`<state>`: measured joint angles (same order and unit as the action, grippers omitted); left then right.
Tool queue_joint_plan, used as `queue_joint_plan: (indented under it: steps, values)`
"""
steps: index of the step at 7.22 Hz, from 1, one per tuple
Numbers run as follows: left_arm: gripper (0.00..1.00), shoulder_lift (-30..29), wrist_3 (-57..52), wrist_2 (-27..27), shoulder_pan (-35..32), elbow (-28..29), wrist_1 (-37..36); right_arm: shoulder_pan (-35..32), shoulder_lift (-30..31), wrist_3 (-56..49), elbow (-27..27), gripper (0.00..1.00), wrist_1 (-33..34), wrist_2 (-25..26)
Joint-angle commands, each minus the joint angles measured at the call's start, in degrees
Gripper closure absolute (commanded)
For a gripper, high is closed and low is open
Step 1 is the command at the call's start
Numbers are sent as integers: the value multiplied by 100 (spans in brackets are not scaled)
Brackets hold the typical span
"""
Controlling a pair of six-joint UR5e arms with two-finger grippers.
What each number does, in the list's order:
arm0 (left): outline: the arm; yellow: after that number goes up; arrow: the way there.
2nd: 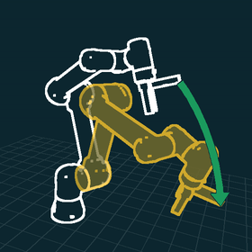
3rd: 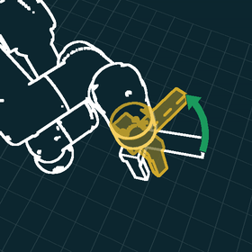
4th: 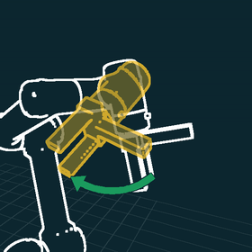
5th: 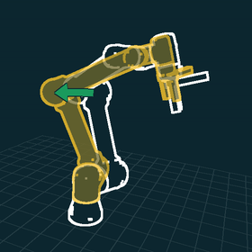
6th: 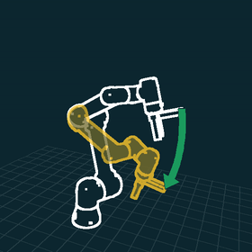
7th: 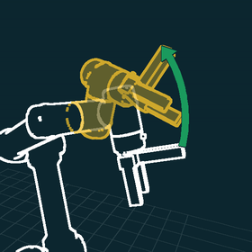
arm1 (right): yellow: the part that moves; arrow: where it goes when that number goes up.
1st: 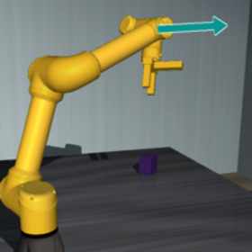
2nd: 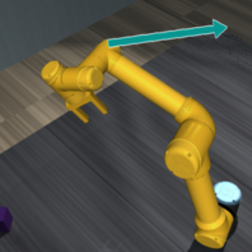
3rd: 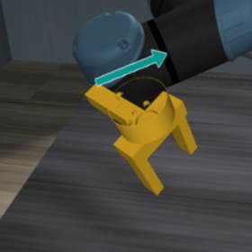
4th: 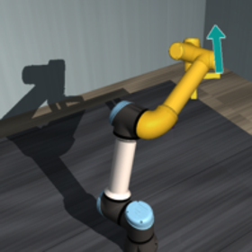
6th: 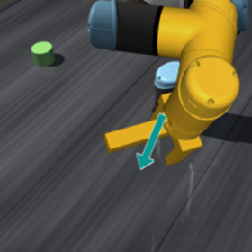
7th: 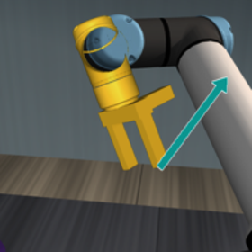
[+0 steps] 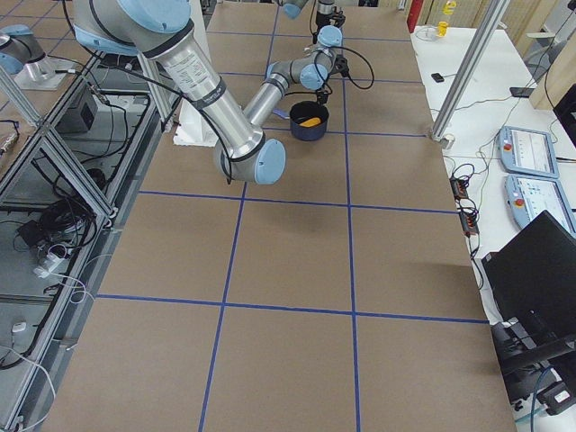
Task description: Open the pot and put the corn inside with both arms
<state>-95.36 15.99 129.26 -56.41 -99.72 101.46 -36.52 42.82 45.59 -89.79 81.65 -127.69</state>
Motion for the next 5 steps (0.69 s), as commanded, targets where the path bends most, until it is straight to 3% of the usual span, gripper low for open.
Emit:
queue_joint_plan:
  steps: [1, 2, 3, 4, 5]
  values:
    - [44, 18, 70, 221, 33, 557, 723, 4, 7, 3, -13, 0, 0, 8]
    - [43, 9, 79, 614, 34, 585, 726, 4, -1, 3, -13, 0, 0, 8]
    - [39, 0, 71, 653, 34, 620, 734, 4, -2, 3, -13, 0, 0, 8]
    - [28, -9, 71, 653, 34, 620, 734, 4, 7, 3, -21, 0, 0, 16]
    - [2, -9, 62, 653, 34, 594, 743, 4, 7, 3, -21, 0, 0, 51]
